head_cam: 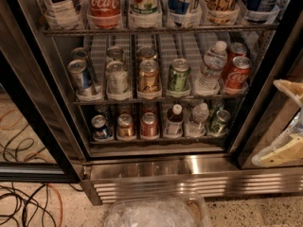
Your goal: Pick water bottle from bottom shelf of fridge
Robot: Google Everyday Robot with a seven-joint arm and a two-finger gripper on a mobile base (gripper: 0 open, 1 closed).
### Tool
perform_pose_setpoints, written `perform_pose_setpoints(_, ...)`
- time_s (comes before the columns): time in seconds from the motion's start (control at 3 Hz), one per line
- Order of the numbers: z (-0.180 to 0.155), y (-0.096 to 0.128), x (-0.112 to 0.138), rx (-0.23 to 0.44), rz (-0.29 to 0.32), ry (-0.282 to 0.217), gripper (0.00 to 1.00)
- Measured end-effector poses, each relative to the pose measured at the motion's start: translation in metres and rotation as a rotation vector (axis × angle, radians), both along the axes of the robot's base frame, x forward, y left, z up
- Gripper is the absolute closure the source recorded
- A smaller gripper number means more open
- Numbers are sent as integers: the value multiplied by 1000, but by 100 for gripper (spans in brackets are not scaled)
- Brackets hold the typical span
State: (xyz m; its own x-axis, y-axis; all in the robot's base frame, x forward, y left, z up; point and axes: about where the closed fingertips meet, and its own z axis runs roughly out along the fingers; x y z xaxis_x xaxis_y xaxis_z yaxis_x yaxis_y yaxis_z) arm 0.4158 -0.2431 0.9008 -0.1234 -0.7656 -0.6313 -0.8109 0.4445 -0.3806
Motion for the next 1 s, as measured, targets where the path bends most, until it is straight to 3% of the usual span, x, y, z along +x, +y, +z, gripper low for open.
perform_pose_setpoints(0.33,-1,8,9,109,-20,-18,0)
perform_pose_setpoints(1.0,15,49,32,385,-64,-92,0)
